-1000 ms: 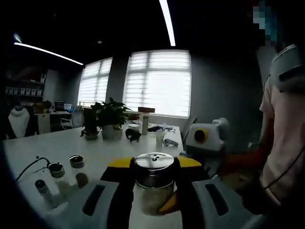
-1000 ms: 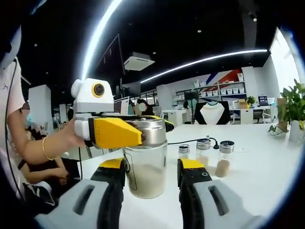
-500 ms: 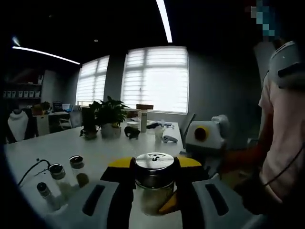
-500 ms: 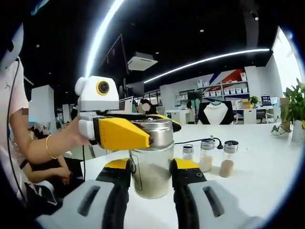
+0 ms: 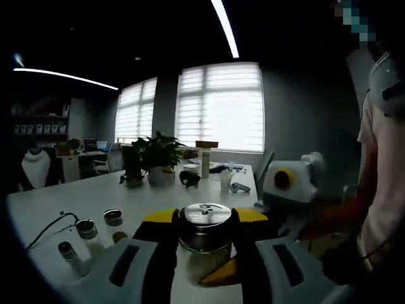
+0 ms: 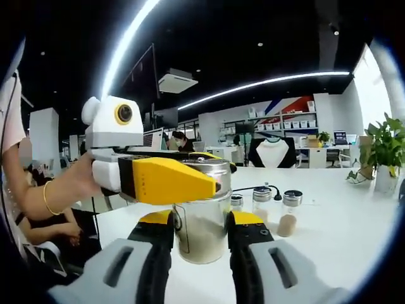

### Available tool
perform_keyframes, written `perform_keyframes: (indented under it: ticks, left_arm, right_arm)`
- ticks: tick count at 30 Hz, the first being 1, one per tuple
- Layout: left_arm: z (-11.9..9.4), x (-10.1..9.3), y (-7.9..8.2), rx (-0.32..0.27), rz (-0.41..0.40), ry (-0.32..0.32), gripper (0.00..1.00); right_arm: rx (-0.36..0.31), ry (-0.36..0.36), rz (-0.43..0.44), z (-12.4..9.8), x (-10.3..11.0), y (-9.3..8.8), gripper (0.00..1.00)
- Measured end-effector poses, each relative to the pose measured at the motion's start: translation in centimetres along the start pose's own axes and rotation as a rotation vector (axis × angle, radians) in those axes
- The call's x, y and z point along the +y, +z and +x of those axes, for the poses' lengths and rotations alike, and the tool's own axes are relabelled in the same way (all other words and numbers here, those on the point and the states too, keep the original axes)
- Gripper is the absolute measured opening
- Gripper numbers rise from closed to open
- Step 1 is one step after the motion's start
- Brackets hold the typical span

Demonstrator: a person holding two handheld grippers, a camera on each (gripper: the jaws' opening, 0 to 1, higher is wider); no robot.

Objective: Rotate the seasoning bottle until the label or dispensing opening points toward the visible target arrow and the bottle remains upright within the marked orientation range

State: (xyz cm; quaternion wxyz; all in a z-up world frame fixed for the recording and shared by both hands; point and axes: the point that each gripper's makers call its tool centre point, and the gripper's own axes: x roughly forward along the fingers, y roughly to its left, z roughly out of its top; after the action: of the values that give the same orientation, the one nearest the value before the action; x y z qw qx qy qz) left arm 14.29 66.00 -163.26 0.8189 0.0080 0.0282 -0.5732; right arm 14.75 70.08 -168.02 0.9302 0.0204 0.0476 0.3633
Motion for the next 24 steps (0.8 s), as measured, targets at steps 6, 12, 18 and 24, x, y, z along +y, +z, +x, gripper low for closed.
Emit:
perform_keyframes:
  ticks: [6,12,18,24]
  left_arm:
    - [0.0,0.3,-0.6,0.069,0.112,0.138,0.40]
    - [0.0,0.5,-0.8,0.064,0.150,0.239,0.43]
    - [-0.6,1.3,-0.3,-0.016,0.005,0.317,0.39]
    - [-0.9,2.2,-0.6,-0.018,-0.023,0.421,0.37]
  right_arm:
    - [0.024,-0.024,0.016,0.1,0.3,-0.3,0.31]
    - [0.025,-0.034,0.029,0.2,0.5,-0.4,0.31]
    - [0.029,-0.040,0.024,0.2,0.6,-0.5,0.31]
    - [0.049,-0.053,0.025,0.5,0.7,-0.9,0.31]
